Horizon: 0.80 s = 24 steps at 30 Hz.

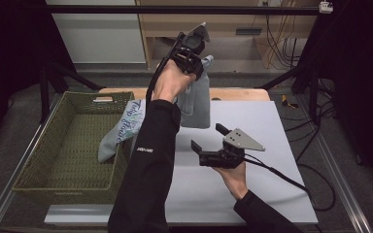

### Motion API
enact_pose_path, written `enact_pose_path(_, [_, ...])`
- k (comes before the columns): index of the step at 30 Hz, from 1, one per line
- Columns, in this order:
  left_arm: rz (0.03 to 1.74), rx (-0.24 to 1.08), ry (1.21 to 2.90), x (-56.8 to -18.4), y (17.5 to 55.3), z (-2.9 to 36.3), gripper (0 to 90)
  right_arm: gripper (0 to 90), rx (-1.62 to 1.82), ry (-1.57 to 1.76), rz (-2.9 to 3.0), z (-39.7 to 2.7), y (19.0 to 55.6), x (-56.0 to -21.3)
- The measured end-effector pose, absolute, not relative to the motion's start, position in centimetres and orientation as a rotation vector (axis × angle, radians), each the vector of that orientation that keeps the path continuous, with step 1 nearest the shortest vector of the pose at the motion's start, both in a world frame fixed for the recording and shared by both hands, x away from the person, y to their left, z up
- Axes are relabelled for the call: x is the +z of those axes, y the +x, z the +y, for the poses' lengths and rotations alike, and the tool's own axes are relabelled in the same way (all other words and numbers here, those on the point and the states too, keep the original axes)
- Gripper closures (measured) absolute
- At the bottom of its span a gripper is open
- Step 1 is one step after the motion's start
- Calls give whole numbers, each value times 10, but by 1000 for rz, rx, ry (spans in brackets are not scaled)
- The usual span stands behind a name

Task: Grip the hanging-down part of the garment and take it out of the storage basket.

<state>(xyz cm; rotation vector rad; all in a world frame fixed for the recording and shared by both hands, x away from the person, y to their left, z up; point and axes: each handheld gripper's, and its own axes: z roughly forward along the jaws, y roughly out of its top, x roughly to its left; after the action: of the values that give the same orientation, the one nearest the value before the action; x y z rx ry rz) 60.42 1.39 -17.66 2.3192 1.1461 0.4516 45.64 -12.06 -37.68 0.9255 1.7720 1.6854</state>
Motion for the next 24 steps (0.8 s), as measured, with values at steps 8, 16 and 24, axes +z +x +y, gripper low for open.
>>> enact_pose_path(8, [1145,455,2327,-175,605,13,814,5,1672,927,1769,-103,471,-379])
enact_pose_path(16, [1152,453,2313,-174,606,17,814,6,1618,941,1777,-87,488,-382])
enact_pose_path(24, [1148,457,2323,-176,607,17,814,15,1617,940,1793,-62,503,-381])
